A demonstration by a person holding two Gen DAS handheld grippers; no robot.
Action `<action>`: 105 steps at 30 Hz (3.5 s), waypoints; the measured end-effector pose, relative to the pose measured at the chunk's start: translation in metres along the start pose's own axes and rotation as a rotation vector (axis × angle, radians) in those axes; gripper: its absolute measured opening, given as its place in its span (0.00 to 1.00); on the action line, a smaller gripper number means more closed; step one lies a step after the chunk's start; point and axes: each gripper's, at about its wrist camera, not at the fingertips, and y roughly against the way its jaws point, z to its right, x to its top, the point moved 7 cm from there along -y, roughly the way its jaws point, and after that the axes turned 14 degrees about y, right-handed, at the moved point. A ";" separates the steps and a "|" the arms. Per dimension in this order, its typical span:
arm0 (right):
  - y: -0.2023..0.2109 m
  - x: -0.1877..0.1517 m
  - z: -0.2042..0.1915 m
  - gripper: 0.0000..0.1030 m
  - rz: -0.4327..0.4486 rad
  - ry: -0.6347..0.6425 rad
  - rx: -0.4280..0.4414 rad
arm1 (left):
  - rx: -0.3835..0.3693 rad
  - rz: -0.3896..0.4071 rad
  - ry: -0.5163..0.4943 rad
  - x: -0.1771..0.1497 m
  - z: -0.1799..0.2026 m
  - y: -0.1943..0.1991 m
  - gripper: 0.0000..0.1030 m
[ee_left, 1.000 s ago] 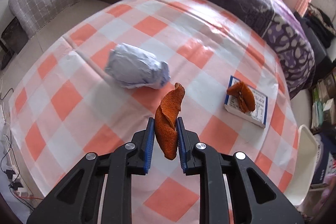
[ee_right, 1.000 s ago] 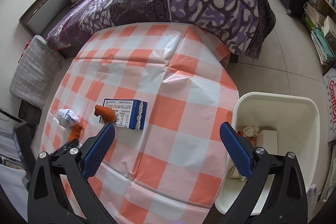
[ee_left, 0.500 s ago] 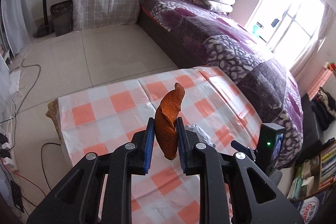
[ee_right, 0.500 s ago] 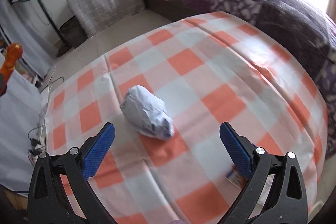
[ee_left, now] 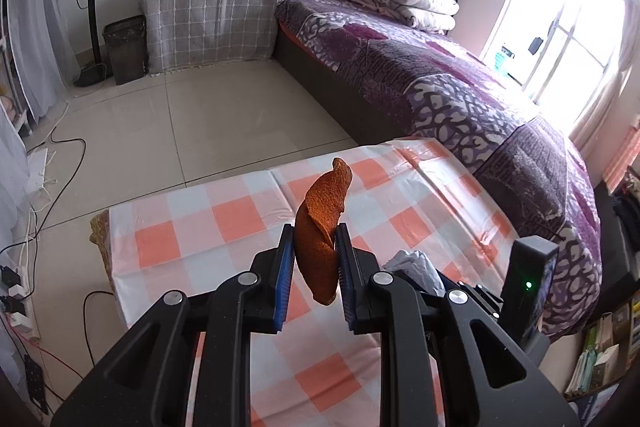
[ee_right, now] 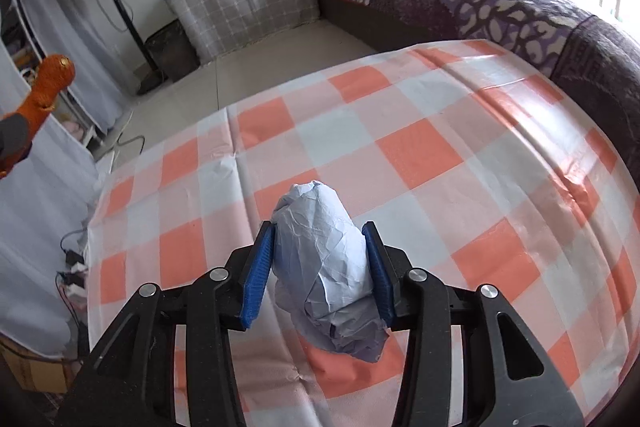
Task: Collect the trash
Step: 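Grasp orange peel with left tool while right tool grasps crumpled grey paper, then drop grey paper in bin with right tool while left tool carries orange peel, then grasp second orange peel with left tool while right tool grasps blue-white medicine box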
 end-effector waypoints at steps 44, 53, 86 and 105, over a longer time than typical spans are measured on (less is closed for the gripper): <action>0.398 -0.293 0.193 0.91 0.155 -1.087 -0.635 | -0.420 -0.383 -0.358 -0.240 0.214 0.091 0.20; 0.410 -0.305 0.225 0.93 0.217 -1.144 -0.736 | -0.477 -0.562 -0.589 -0.359 0.250 0.092 0.20; 0.346 -0.254 0.212 0.93 0.128 -0.993 -0.563 | 0.099 -0.416 -0.252 -0.244 0.169 -0.110 0.28; 0.138 -0.137 0.108 0.93 -0.232 0.147 -0.333 | -0.187 -0.342 -0.070 -0.130 0.096 0.028 0.23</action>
